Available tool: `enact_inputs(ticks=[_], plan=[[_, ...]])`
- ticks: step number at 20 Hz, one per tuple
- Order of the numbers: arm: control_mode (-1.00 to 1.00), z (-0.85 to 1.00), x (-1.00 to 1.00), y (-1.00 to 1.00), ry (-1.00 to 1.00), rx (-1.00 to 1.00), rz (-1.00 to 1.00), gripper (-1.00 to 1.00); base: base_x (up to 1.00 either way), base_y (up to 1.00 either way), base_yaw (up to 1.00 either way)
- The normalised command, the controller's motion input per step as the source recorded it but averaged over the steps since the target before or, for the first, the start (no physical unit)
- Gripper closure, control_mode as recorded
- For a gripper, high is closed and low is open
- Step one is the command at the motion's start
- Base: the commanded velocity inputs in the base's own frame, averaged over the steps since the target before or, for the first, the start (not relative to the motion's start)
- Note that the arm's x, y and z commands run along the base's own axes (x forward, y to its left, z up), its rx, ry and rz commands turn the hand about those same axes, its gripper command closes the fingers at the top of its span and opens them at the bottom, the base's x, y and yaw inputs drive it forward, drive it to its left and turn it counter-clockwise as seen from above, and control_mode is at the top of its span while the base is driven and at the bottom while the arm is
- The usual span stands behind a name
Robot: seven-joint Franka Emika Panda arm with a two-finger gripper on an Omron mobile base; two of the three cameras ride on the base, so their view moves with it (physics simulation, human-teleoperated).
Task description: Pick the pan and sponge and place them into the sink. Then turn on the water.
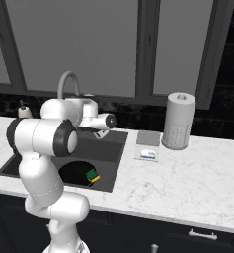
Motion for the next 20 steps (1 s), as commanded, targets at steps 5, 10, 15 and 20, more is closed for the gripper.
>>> enact_inputs(ticks=[5, 10, 15, 20], plan=[[-1.0, -0.11, 0.26, 0.13, -0.06, -0.01, -0.07, -1.0, 0.0, 0.0, 0.0], [-1.0, -0.21, 0.24, 0.11, -0.03, -0.03, -0.07, -1.0, 0.0, 0.0, 0.0], [-1.0, -0.19, 0.28, 0.02, 0.0, -0.01, -0.05, -1.0, 0.0, 0.0, 0.0], [-1.0, -0.16, 0.31, 0.0, 0.0, 0.0, -0.03, -1.0, 0.0, 0.0, 0.0]])
